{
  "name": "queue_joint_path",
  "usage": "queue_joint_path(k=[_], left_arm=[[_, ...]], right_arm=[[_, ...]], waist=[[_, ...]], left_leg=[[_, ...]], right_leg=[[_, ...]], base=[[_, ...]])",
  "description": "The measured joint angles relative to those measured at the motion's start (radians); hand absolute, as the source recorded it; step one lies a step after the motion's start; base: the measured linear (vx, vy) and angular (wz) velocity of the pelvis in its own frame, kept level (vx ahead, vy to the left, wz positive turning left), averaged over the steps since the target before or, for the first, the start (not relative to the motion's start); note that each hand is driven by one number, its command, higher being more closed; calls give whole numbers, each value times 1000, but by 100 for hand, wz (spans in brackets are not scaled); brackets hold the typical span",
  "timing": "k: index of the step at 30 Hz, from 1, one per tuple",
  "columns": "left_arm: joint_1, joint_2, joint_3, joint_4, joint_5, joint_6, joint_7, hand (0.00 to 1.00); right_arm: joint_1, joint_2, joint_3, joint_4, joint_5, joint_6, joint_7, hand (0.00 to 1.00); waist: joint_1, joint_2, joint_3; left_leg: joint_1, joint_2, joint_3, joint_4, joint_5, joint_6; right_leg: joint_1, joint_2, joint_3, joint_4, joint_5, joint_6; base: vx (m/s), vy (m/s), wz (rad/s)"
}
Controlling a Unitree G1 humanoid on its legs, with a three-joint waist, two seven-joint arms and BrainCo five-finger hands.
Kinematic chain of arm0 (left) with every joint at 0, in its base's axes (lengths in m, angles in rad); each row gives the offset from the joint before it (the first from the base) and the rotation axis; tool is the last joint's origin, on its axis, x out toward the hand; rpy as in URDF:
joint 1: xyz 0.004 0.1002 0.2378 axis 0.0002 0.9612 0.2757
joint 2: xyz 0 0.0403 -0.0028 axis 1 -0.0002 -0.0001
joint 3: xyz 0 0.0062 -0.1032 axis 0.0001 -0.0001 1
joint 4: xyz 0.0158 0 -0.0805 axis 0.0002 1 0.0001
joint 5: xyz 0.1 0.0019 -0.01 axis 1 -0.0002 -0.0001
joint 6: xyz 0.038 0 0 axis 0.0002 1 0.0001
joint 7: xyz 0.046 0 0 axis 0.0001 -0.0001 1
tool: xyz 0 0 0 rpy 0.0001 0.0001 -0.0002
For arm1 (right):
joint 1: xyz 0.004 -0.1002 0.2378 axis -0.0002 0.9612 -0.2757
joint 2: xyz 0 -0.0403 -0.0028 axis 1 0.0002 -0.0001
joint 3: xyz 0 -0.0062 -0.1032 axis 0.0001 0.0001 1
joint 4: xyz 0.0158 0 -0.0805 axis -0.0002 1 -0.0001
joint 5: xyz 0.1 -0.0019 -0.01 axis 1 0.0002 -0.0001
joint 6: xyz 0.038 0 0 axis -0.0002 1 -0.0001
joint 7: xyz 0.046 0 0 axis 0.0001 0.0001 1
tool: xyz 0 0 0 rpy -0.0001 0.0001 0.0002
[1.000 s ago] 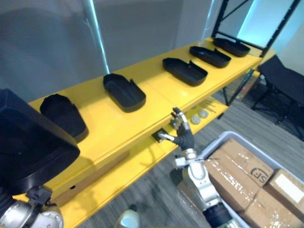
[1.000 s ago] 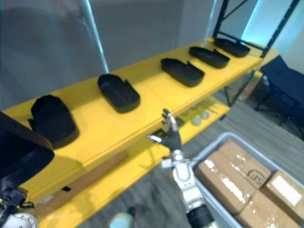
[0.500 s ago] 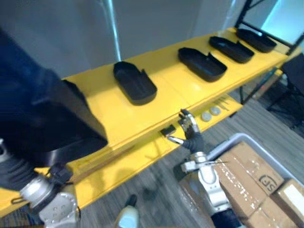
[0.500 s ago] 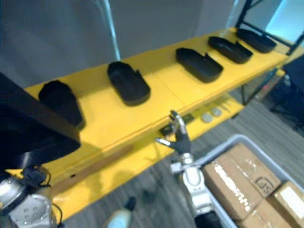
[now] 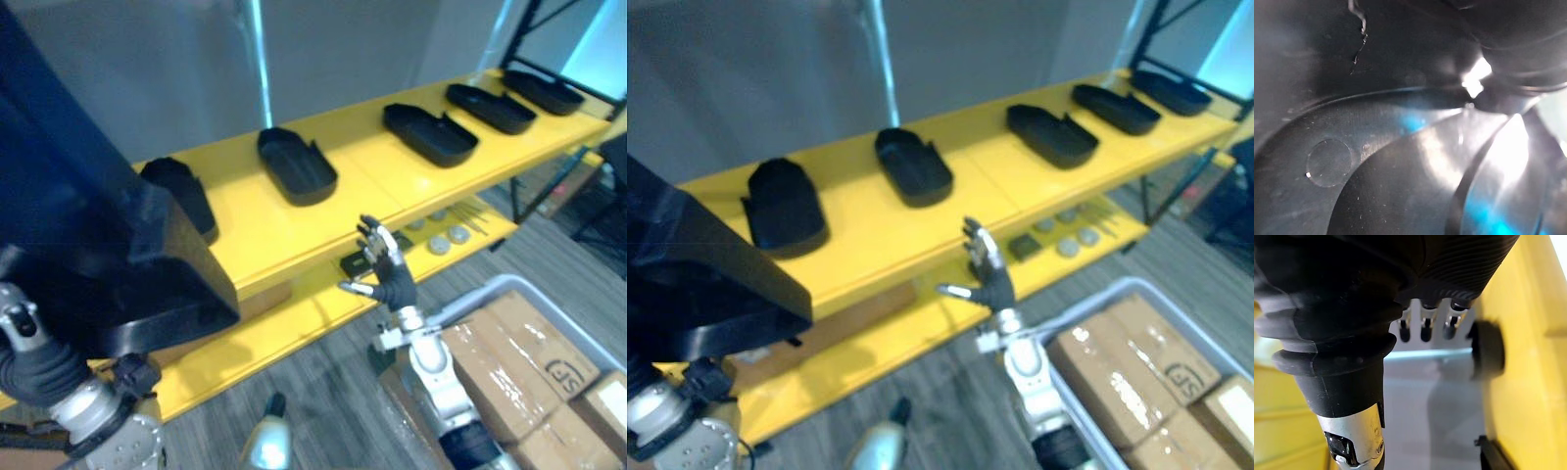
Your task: Walk over and take plastic housings, then place them on the shelf
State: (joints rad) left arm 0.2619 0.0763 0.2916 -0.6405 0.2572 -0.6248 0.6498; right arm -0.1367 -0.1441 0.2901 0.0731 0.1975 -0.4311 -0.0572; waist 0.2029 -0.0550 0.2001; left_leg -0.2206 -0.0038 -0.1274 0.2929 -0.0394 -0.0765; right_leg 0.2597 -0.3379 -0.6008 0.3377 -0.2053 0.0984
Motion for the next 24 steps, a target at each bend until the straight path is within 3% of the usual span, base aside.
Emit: queue_joint_path(k=[1,2,3,4,5,6,7,8,10,11,12,13,16,19,24], left_arm=[[-20,3,0,10,3,-1,0,100],[-48,56,10,12,14,3,15,100],[-59,84,9,13,25,11,27,100],[-93,137,9,22,49,37,56,100],[-130,163,10,46,66,57,79,100],[-151,168,11,62,67,64,87,100],[-195,178,6,104,64,73,92,100],[-221,188,3,128,61,81,92,100],[-270,206,-2,209,47,116,93,100],[-263,206,-2,212,35,128,93,100],[-247,199,-9,213,14,144,93,100],[-218,140,-34,213,0,148,89,100],[-169,93,-69,203,-16,146,43,100],[-189,93,-79,174,-12,116,12,100],[-260,111,-141,163,47,107,12,100]], right_arm=[[0,1,-2,1,-2,-3,-15,0],[-15,11,-2,2,-11,-8,-34,0],[-27,16,-2,7,-15,-11,-33,0],[-69,20,-2,20,-15,-21,-28,0],[-122,18,-6,26,-15,-30,-23,0],[-147,18,-13,26,-15,-33,-19,0],[-189,12,-39,21,-14,-40,-11,0],[-203,2,-51,12,-13,-40,-12,0],[-209,-56,-93,-11,-1,-28,-11,0],[-208,-64,-101,-14,10,-23,-9,0],[-207,-72,-116,-17,36,-22,-6,0],[-200,-92,-133,-19,51,-21,-6,0],[-162,-108,-183,-26,65,11,10,0],[-127,-122,-245,-55,65,18,25,0],[-88,-121,-269,-104,65,1,22,0]], waist=[[0,1,1],[0,1,0],[-3,4,2],[-13,-4,-2],[-29,7,-4],[-35,15,-8],[-55,30,-16],[-61,33,-17],[-80,22,-23],[-79,10,-30],[-78,-19,-48],[-78,10,-49],[-79,64,-62],[-83,70,-66],[-113,72,-71]], left_leg=[[10,-11,-6,20,-13,9],[49,-18,-8,13,-39,25],[66,-18,-14,1,-43,32],[102,-20,-24,-21,-46,48],[130,-6,-37,-41,-50,52],[135,3,-44,-48,-53,52],[130,22,-61,-45,-63,45],[128,24,-70,-40,-70,39],[118,9,-125,1,-102,11],[117,1,-136,7,-109,4],[104,-20,-155,21,-118,-12],[95,4,-173,46,-125,-30],[98,63,-133,19,-106,-59],[130,79,31,-90,-34,-34],[202,70,36,-185,-16,-34]], right_leg=[[-43,-39,43,113,33,-16],[-144,-79,195,323,154,-42],[-172,-92,228,379,187,-38],[-225,-101,260,471,120,-54],[-268,-72,275,467,35,-58],[-286,-45,284,416,7,-62],[-306,32,338,257,-14,-59],[-312,64,384,177,-14,-49],[-311,116,472,27,28,12],[-310,114,467,3,40,19],[-304,113,457,-33,69,40],[-273,136,410,-44,64,52],[-196,188,329,-119,59,29],[-187,179,295,-124,48,10],[-155,172,294,-128,46,7]], base=[[216,217,49],[170,184,20],[260,150,15],[260,57,15],[239,59,15],[197,52,31],[148,23,35],[201,-19,63],[223,-116,77],[299,-223,76],[339,-286,77],[323,-280,80],[234,-240,69],[118,-122,43],[65,-5,4]])
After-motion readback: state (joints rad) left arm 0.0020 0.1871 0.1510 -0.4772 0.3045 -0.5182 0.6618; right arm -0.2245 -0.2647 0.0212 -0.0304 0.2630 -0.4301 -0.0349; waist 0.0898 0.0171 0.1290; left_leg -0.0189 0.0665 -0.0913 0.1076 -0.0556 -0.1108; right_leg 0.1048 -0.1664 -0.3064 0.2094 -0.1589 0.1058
